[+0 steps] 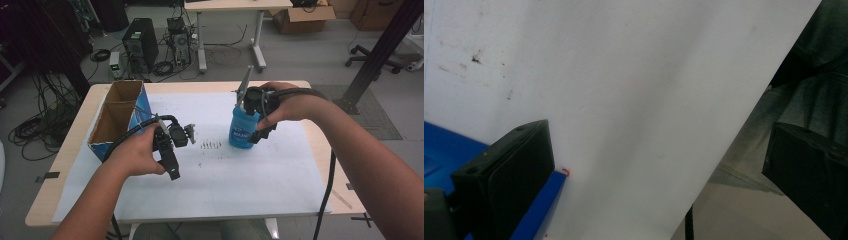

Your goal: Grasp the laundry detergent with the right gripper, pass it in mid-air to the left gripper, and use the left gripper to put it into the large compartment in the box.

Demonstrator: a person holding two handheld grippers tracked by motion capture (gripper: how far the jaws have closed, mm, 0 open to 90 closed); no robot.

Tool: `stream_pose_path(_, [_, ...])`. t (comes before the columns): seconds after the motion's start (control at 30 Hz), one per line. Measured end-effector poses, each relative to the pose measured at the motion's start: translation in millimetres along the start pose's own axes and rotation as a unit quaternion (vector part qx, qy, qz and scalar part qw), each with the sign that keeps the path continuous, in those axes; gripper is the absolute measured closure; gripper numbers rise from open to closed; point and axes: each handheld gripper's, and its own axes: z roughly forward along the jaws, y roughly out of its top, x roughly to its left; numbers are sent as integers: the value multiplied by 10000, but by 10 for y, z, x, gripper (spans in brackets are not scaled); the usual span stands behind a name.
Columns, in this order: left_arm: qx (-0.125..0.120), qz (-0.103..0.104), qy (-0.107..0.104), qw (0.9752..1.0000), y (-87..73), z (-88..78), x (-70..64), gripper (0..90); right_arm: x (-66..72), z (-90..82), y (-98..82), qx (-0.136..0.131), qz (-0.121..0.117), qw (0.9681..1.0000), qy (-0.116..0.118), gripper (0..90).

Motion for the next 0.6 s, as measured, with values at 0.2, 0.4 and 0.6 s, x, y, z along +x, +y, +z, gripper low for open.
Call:
stream_pose_path(0.2, [-45, -28, 7, 10000, 3, 13, 8, 4, -4, 9, -19, -21, 42, 10000, 14, 40])
stream_pose_path(0.4, [17, 2, -25, 10000, -3, 57, 0, 4, 10, -4, -106, -127, 94, 9999, -9, 40])
stream_pose_path(0.6, [41, 49, 22, 10000, 8, 48, -16, 4, 40, -13, -287, -227, 240, 9994, -37, 41])
